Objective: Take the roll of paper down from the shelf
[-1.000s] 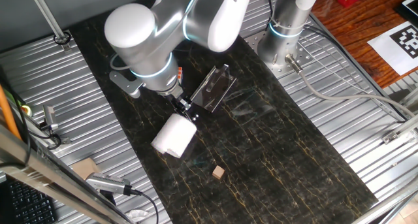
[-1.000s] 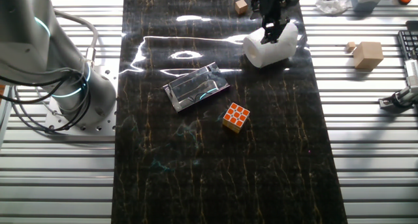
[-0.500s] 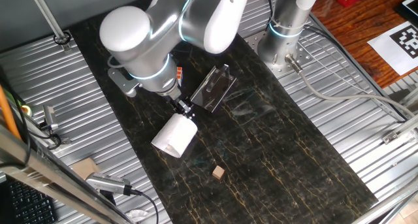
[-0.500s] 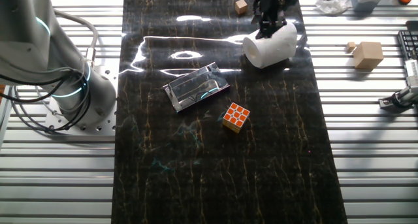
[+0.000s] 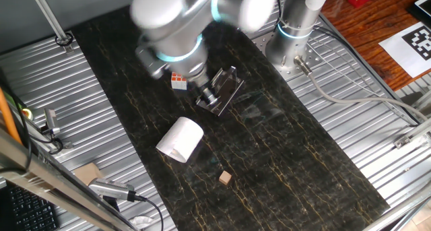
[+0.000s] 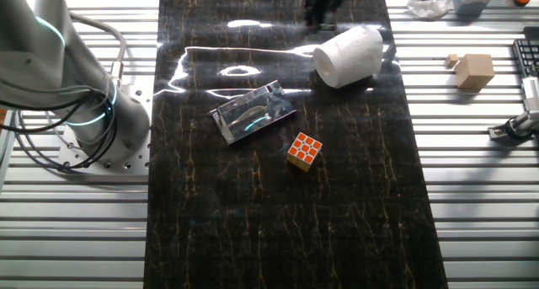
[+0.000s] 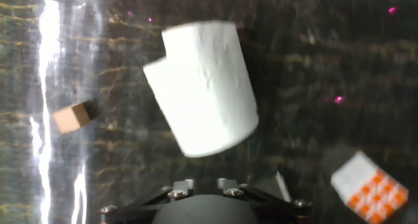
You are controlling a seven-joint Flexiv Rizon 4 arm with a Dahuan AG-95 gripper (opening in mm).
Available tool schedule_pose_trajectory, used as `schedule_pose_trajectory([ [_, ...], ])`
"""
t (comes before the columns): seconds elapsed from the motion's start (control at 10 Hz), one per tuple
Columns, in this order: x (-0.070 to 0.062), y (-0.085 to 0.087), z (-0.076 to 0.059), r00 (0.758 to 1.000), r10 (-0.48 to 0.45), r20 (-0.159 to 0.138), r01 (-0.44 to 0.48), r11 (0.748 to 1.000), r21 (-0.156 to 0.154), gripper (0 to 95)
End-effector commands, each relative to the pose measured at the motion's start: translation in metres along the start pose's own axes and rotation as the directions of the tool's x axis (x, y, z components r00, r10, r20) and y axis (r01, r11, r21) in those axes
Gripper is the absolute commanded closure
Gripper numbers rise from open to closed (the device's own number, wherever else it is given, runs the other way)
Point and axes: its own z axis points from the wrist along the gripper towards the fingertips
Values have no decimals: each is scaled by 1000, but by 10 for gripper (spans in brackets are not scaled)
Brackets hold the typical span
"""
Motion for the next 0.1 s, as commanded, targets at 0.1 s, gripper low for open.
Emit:
schedule_pose_trajectory([
  [0.1,3,3,-3,1000,15,-24,-16,1000,-12,950],
])
